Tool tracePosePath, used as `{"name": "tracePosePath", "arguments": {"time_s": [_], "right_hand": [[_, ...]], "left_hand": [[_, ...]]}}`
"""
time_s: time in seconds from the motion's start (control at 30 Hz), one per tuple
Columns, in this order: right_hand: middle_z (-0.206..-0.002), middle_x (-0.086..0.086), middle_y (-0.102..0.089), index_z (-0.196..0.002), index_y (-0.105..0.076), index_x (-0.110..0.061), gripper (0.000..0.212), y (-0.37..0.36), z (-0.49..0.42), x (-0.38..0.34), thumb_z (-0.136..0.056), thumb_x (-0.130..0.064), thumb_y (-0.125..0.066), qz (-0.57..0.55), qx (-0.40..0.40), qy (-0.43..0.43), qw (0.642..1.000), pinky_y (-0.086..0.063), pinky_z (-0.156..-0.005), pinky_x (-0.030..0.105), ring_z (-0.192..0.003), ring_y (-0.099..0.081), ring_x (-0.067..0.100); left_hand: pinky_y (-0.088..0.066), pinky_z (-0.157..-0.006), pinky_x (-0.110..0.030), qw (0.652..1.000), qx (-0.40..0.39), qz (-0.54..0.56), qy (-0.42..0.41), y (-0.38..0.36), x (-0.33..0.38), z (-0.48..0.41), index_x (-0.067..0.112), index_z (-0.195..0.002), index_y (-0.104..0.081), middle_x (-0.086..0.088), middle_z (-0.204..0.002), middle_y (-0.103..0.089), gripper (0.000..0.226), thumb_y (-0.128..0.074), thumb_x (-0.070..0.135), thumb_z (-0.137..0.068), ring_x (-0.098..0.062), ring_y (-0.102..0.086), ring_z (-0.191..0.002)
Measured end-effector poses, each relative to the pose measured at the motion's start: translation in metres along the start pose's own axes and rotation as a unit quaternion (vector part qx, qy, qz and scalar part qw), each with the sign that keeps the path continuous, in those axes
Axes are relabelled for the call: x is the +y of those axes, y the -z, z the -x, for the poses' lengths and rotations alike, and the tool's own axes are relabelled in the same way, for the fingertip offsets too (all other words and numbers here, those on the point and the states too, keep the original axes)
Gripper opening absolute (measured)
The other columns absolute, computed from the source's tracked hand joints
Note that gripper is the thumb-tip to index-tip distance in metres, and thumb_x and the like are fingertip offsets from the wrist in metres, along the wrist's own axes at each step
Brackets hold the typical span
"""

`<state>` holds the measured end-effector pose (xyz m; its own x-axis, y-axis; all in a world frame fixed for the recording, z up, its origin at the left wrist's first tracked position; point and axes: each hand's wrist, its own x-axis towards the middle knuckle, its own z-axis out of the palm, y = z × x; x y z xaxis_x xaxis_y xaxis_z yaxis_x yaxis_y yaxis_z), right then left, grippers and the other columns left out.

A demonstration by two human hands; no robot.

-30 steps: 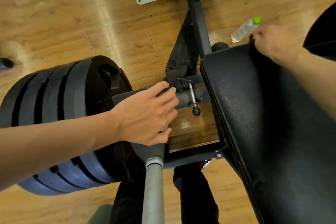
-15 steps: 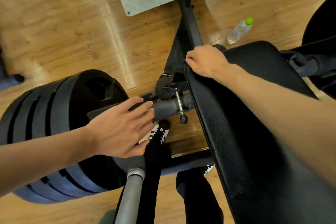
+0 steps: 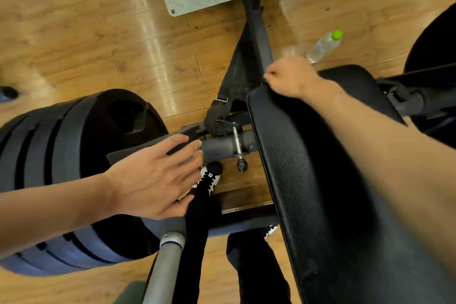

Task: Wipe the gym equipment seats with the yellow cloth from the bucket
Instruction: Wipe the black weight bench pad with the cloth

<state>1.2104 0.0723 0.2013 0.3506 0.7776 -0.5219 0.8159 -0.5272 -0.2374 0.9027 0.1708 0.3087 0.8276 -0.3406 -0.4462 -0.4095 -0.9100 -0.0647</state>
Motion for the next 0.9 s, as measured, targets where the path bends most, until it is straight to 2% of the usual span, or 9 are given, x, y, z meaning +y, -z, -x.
{"name": "tracePosePath", "arguments": {"time_s": [0.13, 0.23, 0.3, 0.4, 0.5, 0.6, 0.73, 0.83, 0.9], "right_hand": [[-0.105, 0.008, -0.072, -0.106, -0.076, -0.030, 0.032, -0.009, -0.007, -0.028, -0.096, -0.038, -0.046, -0.020, -0.017, 0.033, 0.999, -0.048, -0.075, 0.037, -0.097, -0.064, 0.038], [-0.107, 0.011, -0.071, -0.097, -0.074, -0.025, 0.039, 0.004, 0.001, 0.015, -0.093, -0.046, -0.042, -0.006, -0.033, 0.060, 0.998, -0.051, -0.083, 0.042, -0.101, -0.062, 0.038], [-0.111, 0.017, -0.070, -0.096, -0.074, -0.020, 0.048, 0.016, 0.006, 0.063, -0.087, -0.051, -0.038, 0.028, -0.030, 0.031, 0.999, -0.051, -0.090, 0.044, -0.104, -0.060, 0.039], [-0.125, 0.026, -0.062, -0.109, -0.074, -0.010, 0.034, 0.033, 0.020, 0.114, -0.098, -0.030, -0.048, 0.071, -0.050, -0.058, 0.995, -0.046, -0.096, 0.042, -0.114, -0.056, 0.046], [-0.122, 0.030, -0.062, -0.110, -0.072, -0.003, 0.030, 0.032, 0.019, 0.095, -0.098, -0.020, -0.051, 0.051, -0.022, -0.085, 0.995, -0.046, -0.092, 0.042, -0.111, -0.057, 0.048], [-0.117, 0.022, -0.068, -0.108, -0.074, -0.013, 0.030, 0.015, 0.009, 0.035, -0.099, -0.027, -0.049, 0.015, -0.023, -0.021, 0.999, -0.048, -0.086, 0.038, -0.108, -0.061, 0.043], [-0.119, 0.003, -0.072, -0.110, -0.075, -0.025, 0.029, 0.003, -0.005, -0.025, -0.100, -0.034, -0.050, -0.043, -0.052, 0.082, 0.994, -0.048, -0.090, 0.037, -0.111, -0.062, 0.034], [-0.119, -0.001, -0.073, -0.114, -0.075, -0.026, 0.031, 0.005, -0.003, -0.018, -0.099, -0.040, -0.051, -0.059, -0.065, 0.126, 0.988, -0.048, -0.091, 0.035, -0.112, -0.063, 0.028], [-0.114, 0.003, -0.074, -0.110, -0.076, -0.022, 0.033, 0.006, 0.005, 0.007, -0.098, -0.040, -0.051, -0.071, -0.038, 0.120, 0.989, -0.048, -0.089, 0.034, -0.108, -0.065, 0.029]], "left_hand": [[-0.029, -0.111, -0.054, 1.000, 0.005, 0.000, -0.001, 0.000, -0.001, 0.000, 0.002, -0.108, -0.072, -0.024, -0.123, -0.067, 0.058, -0.045, 0.052, -0.097, -0.043, -0.054, -0.127], [-0.029, -0.111, -0.054, 1.000, 0.010, 0.006, -0.004, 0.001, -0.001, 0.000, 0.002, -0.109, -0.071, -0.024, -0.122, -0.067, 0.057, -0.046, 0.052, -0.096, -0.043, -0.055, -0.126], [-0.029, -0.110, -0.054, 1.000, 0.011, 0.007, 0.001, 0.002, 0.000, 0.000, 0.001, -0.108, -0.071, -0.026, -0.122, -0.067, 0.058, -0.046, 0.051, -0.096, -0.044, -0.057, -0.125], [-0.029, -0.111, -0.054, 1.000, 0.010, 0.005, 0.012, 0.003, 0.002, -0.002, -0.001, -0.107, -0.072, -0.027, -0.122, -0.066, 0.059, -0.042, 0.049, -0.097, -0.044, -0.057, -0.125], [-0.028, -0.112, -0.055, 1.000, 0.006, 0.000, 0.008, 0.002, 0.001, -0.002, -0.001, -0.107, -0.072, -0.027, -0.123, -0.066, 0.059, -0.044, 0.050, -0.096, -0.045, -0.055, -0.127], [-0.027, -0.112, -0.055, 1.000, -0.002, -0.006, 0.004, 0.002, 0.000, 0.000, 0.000, -0.107, -0.073, -0.027, -0.123, -0.066, 0.059, -0.047, 0.052, -0.095, -0.044, -0.054, -0.128], [-0.027, -0.112, -0.055, 1.000, -0.005, 0.002, 0.001, 0.002, 0.000, 0.000, 0.001, -0.108, -0.073, -0.025, -0.123, -0.067, 0.061, -0.042, 0.052, -0.097, -0.044, -0.055, -0.127], [-0.028, -0.112, -0.055, 1.000, -0.005, 0.006, 0.001, 0.003, 0.000, 0.000, 0.001, -0.110, -0.072, -0.026, -0.123, -0.066, 0.062, -0.037, 0.051, -0.099, -0.044, -0.055, -0.127], [-0.028, -0.111, -0.054, 1.000, -0.009, 0.006, 0.000, 0.004, 0.001, 0.000, 0.001, -0.109, -0.072, -0.025, -0.122, -0.067, 0.061, -0.038, 0.051, -0.099, -0.043, -0.056, -0.126]]}}
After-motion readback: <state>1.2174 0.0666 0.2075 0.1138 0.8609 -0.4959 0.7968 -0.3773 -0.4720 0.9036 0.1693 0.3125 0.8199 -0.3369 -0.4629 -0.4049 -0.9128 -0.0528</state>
